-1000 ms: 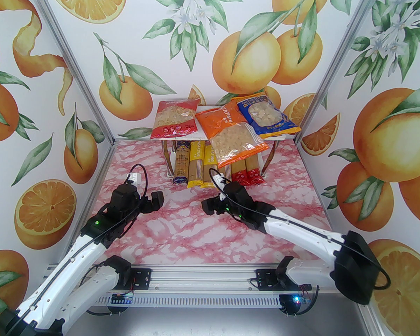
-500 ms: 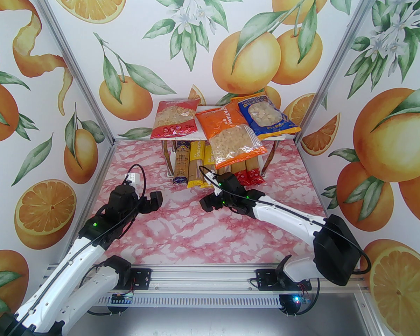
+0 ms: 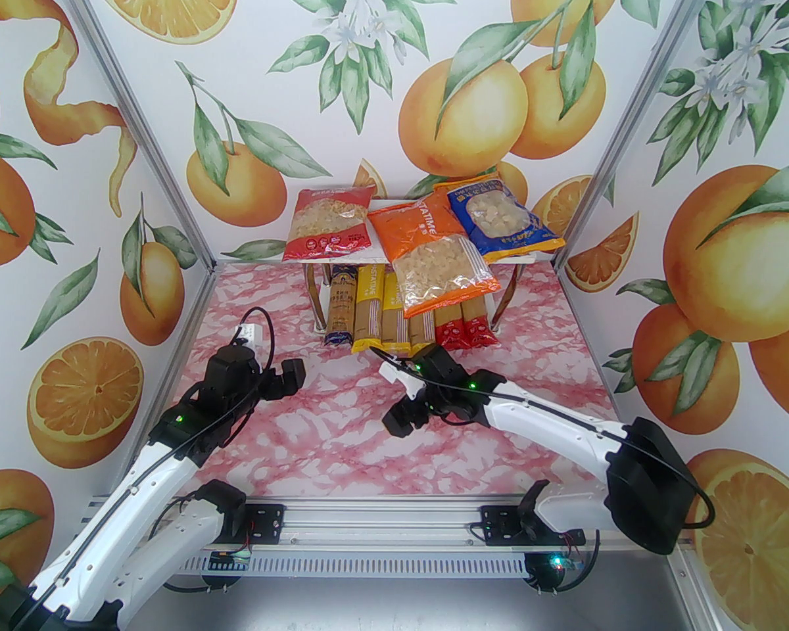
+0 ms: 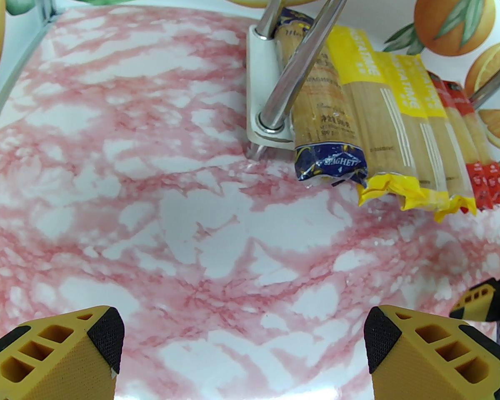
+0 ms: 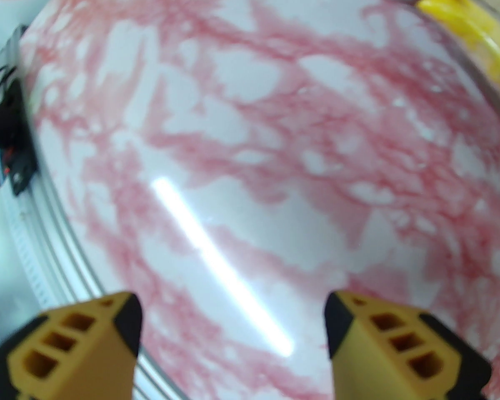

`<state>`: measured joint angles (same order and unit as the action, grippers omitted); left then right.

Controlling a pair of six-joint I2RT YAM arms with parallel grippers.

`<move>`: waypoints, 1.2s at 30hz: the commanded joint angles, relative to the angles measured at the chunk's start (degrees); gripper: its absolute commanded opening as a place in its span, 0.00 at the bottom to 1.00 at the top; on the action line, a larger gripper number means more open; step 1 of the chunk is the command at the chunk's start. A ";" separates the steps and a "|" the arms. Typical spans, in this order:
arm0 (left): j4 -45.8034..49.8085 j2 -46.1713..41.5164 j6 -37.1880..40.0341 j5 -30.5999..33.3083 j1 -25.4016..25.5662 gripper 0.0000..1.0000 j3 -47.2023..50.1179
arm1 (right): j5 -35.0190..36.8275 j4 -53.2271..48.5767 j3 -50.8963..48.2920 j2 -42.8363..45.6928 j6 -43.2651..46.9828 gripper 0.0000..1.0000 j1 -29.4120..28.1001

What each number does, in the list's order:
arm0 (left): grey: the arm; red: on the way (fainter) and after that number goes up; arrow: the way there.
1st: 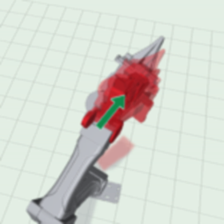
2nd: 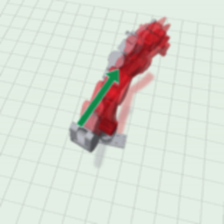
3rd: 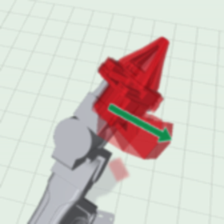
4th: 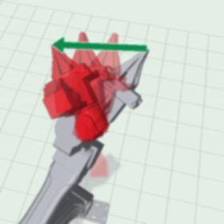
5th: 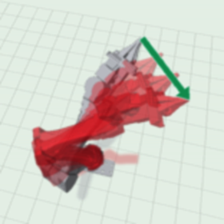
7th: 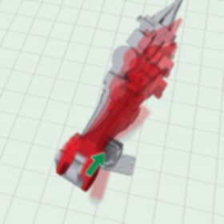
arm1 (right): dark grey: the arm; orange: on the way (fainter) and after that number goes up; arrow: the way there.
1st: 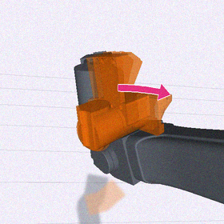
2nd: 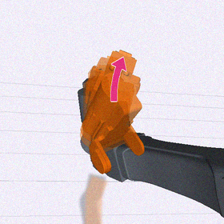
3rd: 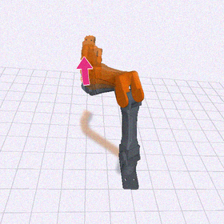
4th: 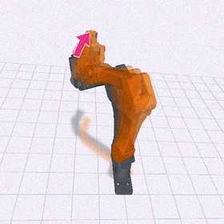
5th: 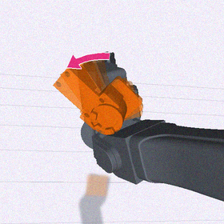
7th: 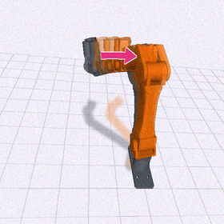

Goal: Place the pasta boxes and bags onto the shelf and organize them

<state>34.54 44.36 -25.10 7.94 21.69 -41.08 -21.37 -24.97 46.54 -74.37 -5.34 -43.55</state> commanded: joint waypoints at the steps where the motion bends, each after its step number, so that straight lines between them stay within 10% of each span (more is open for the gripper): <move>1: -0.05 -0.50 0.91 0.32 -0.42 1.00 -2.22 | -0.81 8.95 -4.53 13.22 -6.35 0.78 -0.12; 8: -0.65 0.62 1.43 -0.62 -0.69 1.00 -2.96 | 0.56 5.95 -3.70 28.86 -8.72 0.94 1.07; 12: -2.58 1.40 0.77 -1.44 -0.69 1.00 -2.47 | 15.89 3.85 -2.76 28.02 -12.69 1.00 1.18; 22: -2.27 2.33 1.02 -2.06 -0.76 1.00 -2.96 | 25.38 61.62 -22.63 21.88 -30.95 1.00 3.67; 31: -2.91 2.74 0.60 -2.44 -0.74 1.00 -2.55 | 23.50 79.29 -22.72 18.44 -37.80 1.00 8.69; 36: -2.65 2.51 0.93 -2.20 -0.77 1.00 -2.90 | 27.71 71.70 -17.75 14.82 -40.37 1.00 9.34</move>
<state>33.21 47.00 -24.95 5.98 21.28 -42.15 3.07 46.52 25.52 -58.15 -42.37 -34.46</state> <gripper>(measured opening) 0.998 0.997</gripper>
